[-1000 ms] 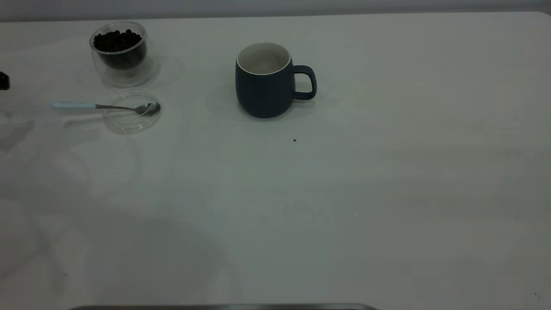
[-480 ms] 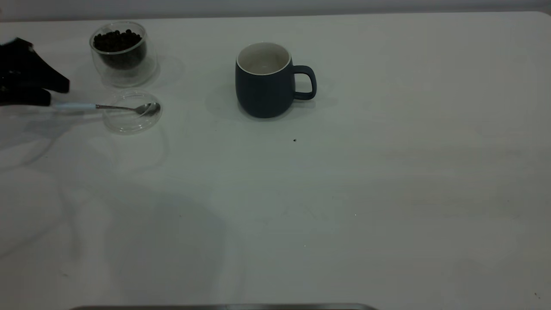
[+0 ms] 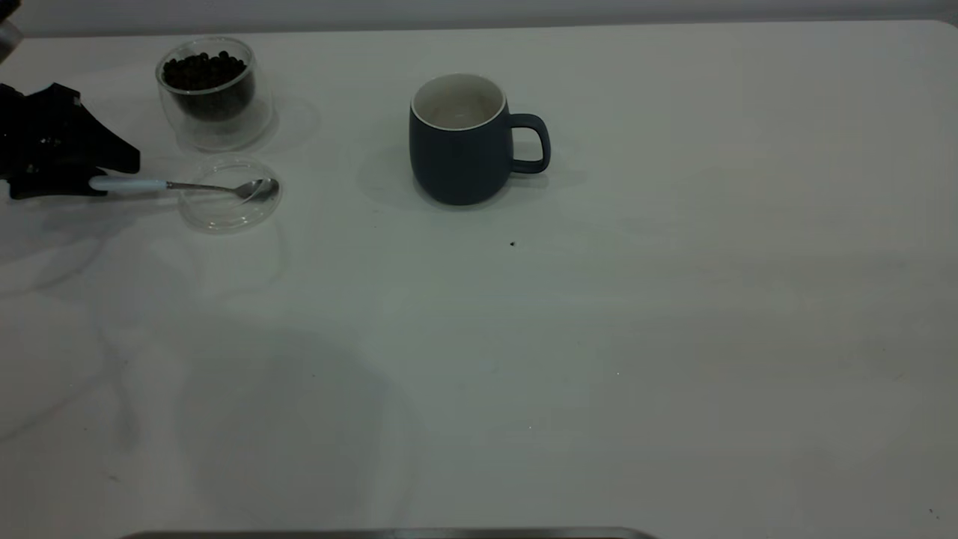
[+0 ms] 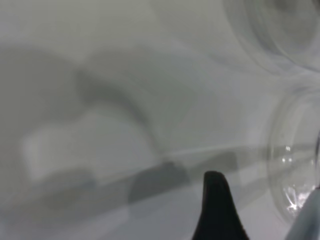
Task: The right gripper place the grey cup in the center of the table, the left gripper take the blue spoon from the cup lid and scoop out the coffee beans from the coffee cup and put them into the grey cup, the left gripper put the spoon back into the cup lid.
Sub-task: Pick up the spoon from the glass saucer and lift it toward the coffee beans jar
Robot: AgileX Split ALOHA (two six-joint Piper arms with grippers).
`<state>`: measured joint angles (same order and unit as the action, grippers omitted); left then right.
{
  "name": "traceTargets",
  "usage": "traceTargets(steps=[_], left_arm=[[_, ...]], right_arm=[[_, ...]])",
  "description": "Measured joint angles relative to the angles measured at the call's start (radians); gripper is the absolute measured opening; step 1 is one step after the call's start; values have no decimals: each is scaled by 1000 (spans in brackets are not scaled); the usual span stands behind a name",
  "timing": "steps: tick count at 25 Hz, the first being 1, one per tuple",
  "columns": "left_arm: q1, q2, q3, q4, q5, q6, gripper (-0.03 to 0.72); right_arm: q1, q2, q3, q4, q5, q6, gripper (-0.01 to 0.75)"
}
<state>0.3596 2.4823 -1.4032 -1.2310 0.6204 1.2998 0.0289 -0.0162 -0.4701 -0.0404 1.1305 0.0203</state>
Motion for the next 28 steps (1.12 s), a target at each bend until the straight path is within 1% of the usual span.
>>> traceTargets(steps=[5, 9, 14, 17, 19, 24, 26, 28], left_arm=[[1, 0, -8, -22, 56, 10, 560], [12, 0, -66, -8, 102, 13, 526], [45, 0, -152, 43, 123, -55, 499], [75, 8, -207, 114, 217, -124, 497], [91, 29, -254, 161, 308, -169, 497], [111, 157, -381, 188, 461, -269, 497], [113, 202, -414, 194, 492, -285, 497], [113, 228, -424, 195, 494, -284, 497]], right_arm=[[0, 0, 0, 0, 0, 0, 458], [0, 0, 0, 0, 0, 0, 458], [0, 0, 0, 0, 0, 0, 458], [0, 0, 0, 0, 0, 0, 458], [0, 0, 0, 0, 0, 0, 458], [0, 0, 0, 0, 0, 0, 458], [0, 0, 0, 0, 0, 0, 458], [0, 0, 0, 0, 0, 0, 458]])
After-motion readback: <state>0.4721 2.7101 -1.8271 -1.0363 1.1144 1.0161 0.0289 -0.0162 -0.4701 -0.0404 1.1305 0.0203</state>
